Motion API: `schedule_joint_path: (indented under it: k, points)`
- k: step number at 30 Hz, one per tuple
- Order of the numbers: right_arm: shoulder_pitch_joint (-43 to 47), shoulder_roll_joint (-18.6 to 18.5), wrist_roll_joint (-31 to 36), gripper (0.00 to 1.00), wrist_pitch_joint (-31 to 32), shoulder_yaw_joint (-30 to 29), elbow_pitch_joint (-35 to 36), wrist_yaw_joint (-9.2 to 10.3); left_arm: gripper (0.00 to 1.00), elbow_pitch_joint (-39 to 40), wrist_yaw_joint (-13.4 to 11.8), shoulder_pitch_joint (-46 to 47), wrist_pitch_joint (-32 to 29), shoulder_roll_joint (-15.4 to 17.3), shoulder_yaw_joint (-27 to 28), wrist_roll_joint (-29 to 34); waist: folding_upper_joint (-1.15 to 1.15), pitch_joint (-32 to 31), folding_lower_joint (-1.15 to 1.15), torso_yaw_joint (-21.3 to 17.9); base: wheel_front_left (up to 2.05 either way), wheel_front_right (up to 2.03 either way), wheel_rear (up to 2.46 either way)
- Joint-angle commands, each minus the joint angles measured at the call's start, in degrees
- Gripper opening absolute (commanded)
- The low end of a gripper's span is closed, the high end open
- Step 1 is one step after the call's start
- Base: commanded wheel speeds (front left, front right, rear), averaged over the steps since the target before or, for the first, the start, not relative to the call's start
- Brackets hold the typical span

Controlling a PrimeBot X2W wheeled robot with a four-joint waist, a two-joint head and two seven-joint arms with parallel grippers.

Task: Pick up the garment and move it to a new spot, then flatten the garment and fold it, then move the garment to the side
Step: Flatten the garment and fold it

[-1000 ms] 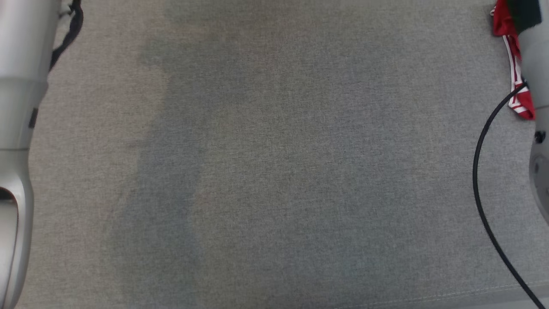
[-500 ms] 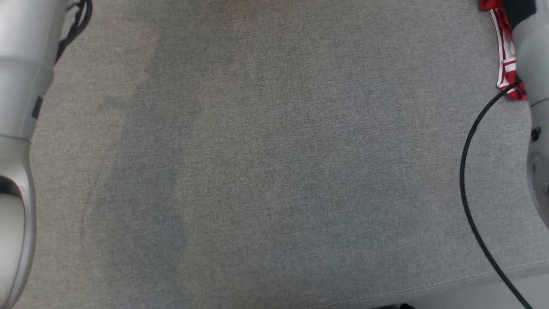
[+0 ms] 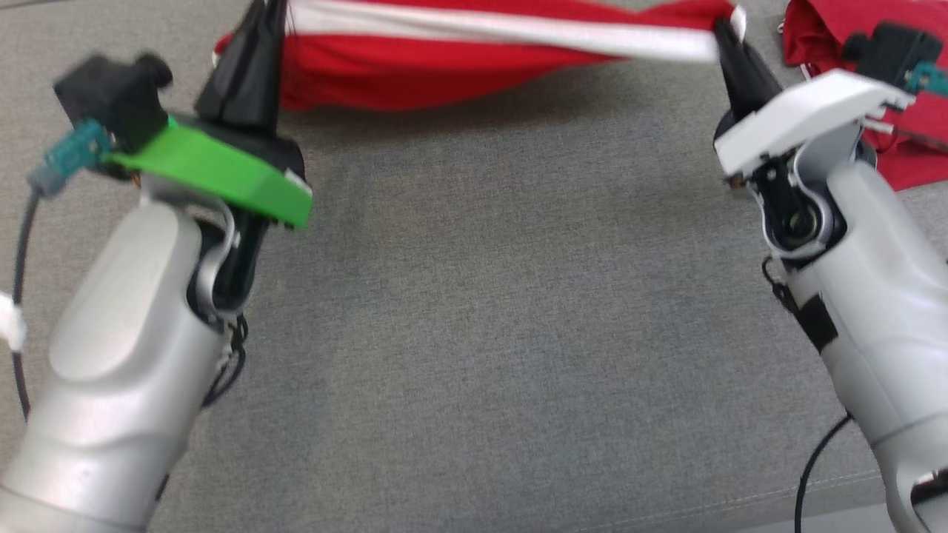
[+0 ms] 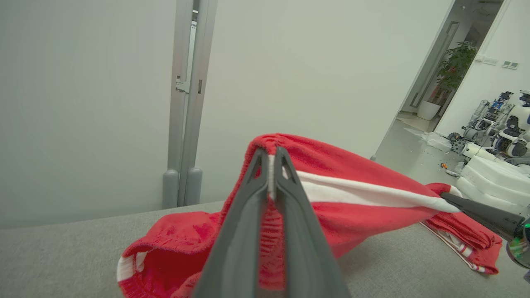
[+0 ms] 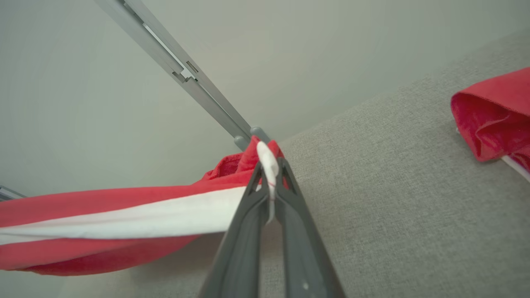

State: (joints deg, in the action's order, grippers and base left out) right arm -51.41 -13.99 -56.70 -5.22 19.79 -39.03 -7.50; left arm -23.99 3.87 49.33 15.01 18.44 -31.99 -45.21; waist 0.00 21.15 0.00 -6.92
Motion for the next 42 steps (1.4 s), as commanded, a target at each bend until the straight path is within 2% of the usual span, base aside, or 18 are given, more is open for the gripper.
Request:
schedule_joint_path:
  k: [1,5,10,20,26,33,42]
  points:
    - [3.6,-1.1,-0.9,0.00,-0.7,0.3,1.8,0.04,0.00,2.4,-0.7,-4.1,0.2,0.5,1.1,1.3,0.00,-2.8,0.00,0.6,0.00,0.00,0.00]
    - [13.7,-3.2,-2.3,0.00,-1.2,0.9,6.9,0.06,0.00,8.8,-2.1,-16.9,0.2,0.5,2.1,4.0,0.00,-5.2,0.00,1.1,0.00,0.00,0.00]
    - [25.7,-4.5,-3.7,0.00,-1.6,-0.7,12.1,0.08,0.00,14.3,-3.8,-30.3,0.2,-1.2,3.3,5.3,0.00,-7.7,0.00,2.0,0.00,0.00,0.00]
    - [47.1,-3.5,-1.9,0.00,-1.5,-8.4,22.7,0.07,0.00,16.9,-1.9,-44.7,0.2,-3.5,1.3,8.6,0.00,-11.6,0.00,4.7,0.00,0.00,0.00]
    - [56.9,0.7,0.2,0.00,1.8,-15.7,29.0,0.07,0.00,16.3,-0.2,-49.0,0.2,-4.0,0.6,8.5,0.00,-13.0,0.00,5.5,0.00,0.00,0.00]
    - [59.0,5.7,5.7,0.00,6.9,-22.1,34.6,0.07,0.00,15.4,0.6,-48.4,0.2,-5.3,0.7,9.6,0.00,-13.6,0.00,6.3,0.00,0.00,0.00]
    - [48.9,7.7,11.0,0.00,13.2,-25.9,36.8,0.05,0.00,14.2,1.9,-42.9,0.2,-7.0,1.6,11.7,0.00,-12.4,0.00,8.0,0.00,0.00,0.00]
